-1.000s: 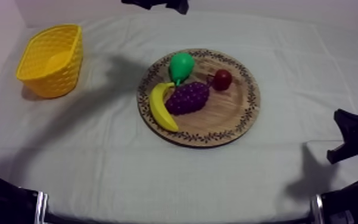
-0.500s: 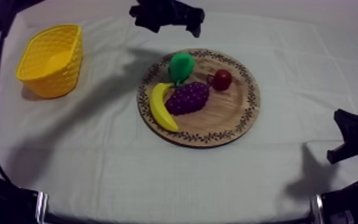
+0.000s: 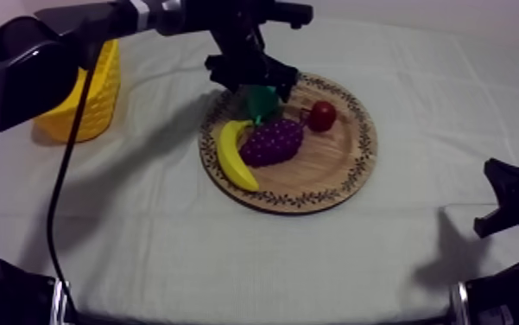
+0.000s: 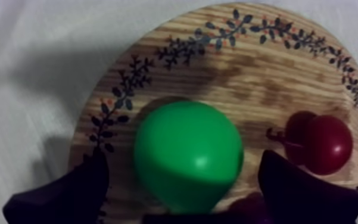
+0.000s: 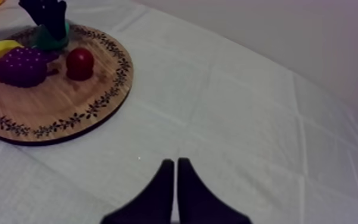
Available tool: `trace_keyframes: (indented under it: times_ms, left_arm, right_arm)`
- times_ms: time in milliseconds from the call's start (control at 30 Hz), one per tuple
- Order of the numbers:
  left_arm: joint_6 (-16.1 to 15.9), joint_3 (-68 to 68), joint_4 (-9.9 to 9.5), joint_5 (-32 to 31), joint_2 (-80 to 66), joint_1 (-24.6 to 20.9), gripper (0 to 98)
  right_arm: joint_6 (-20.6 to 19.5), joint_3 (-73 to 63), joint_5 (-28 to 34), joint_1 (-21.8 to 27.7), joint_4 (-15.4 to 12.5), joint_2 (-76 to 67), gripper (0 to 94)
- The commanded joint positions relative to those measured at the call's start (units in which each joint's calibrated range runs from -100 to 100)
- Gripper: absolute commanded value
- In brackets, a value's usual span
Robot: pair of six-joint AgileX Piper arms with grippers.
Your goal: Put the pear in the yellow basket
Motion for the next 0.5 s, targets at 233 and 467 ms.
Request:
trace_keyframes:
  times_ms: [233, 467]
  left_arm:
    - [-0.25, -2.52, 0.42, 0.22, 3.23, 0.28, 73.3]
    - [-0.42, -1.24, 0.8, -0.08, 2.59, 0.25, 50.7]
  right_arm:
    - [0.01, -0.01, 0.0, -0.03, 0.0, -0.01, 0.3]
    - [0.01, -0.01, 0.0, -0.03, 0.0, -0.01, 0.3]
